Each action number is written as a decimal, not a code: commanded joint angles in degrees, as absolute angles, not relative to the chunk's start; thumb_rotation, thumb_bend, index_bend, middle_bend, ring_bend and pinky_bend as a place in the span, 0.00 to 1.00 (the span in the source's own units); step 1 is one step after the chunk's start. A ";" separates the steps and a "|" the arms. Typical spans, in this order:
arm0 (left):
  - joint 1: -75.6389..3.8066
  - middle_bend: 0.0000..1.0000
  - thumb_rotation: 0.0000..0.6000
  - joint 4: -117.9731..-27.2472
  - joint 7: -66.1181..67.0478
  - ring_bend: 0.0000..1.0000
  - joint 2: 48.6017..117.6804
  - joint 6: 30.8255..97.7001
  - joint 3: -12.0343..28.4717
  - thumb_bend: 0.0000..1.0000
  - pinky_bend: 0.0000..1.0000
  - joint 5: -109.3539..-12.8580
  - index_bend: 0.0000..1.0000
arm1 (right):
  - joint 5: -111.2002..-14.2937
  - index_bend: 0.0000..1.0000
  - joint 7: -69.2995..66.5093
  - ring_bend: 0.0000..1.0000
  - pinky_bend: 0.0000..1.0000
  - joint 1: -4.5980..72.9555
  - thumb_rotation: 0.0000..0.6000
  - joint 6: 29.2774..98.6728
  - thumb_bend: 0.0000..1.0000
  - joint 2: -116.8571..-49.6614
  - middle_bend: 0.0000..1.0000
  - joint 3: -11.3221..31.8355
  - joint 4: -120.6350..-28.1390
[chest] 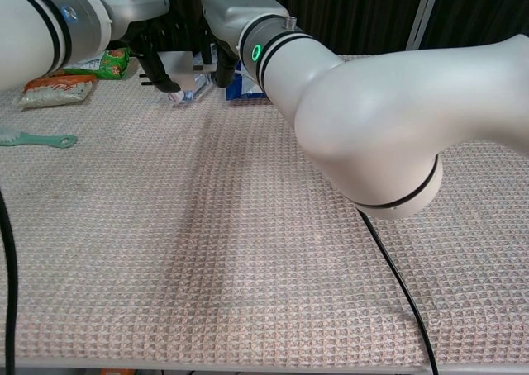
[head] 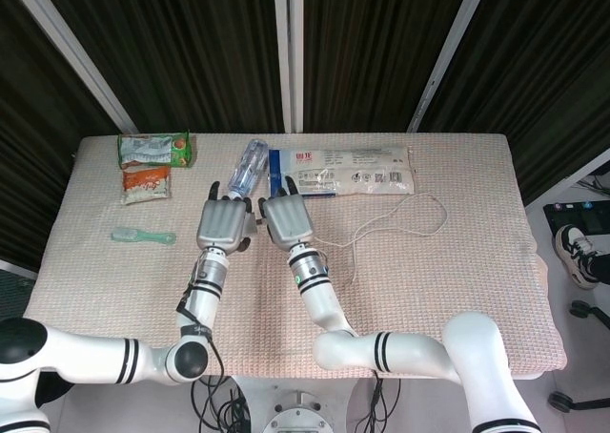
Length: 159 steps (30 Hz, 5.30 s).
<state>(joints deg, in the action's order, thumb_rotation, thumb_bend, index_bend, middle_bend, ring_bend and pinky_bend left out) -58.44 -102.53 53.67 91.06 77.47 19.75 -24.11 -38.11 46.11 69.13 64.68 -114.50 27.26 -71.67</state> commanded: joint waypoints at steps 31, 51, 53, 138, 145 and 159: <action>-59.87 0.56 1.00 -101.46 54.76 0.35 91.12 77.36 19.70 0.23 0.05 -20.49 0.48 | -36.48 0.64 46.76 0.28 0.10 68.91 1.00 64.67 0.36 -114.89 0.52 27.64 -72.92; -60.59 0.56 1.00 -99.37 55.33 0.35 92.79 78.12 19.21 0.23 0.05 -20.92 0.48 | -33.35 0.58 45.80 0.28 0.08 68.88 1.00 63.25 0.33 -114.40 0.50 28.77 -73.89; -60.65 0.56 1.00 -99.31 55.47 0.35 92.88 78.06 19.23 0.23 0.05 -20.86 0.48 | -33.21 0.57 45.69 0.28 0.08 68.88 1.00 63.10 0.33 -114.35 0.50 28.65 -73.86; -56.94 0.55 1.00 -99.26 54.37 0.35 91.43 77.78 16.40 0.23 0.05 -24.49 0.48 | -35.65 0.14 43.34 0.25 0.08 63.84 1.00 66.46 0.16 -110.47 0.43 25.71 -78.68; -54.04 0.50 1.00 -94.96 51.23 0.31 92.40 74.72 13.75 0.23 0.05 -23.72 0.47 | -38.09 0.14 42.73 0.25 0.08 57.65 1.00 68.30 0.16 -101.91 0.41 21.45 -87.71; -47.01 0.26 1.00 -95.84 40.16 0.10 87.37 74.64 11.27 0.19 0.00 -34.78 0.19 | -47.52 0.10 33.95 0.17 0.08 45.56 1.00 69.98 0.16 -84.02 0.30 14.00 -100.32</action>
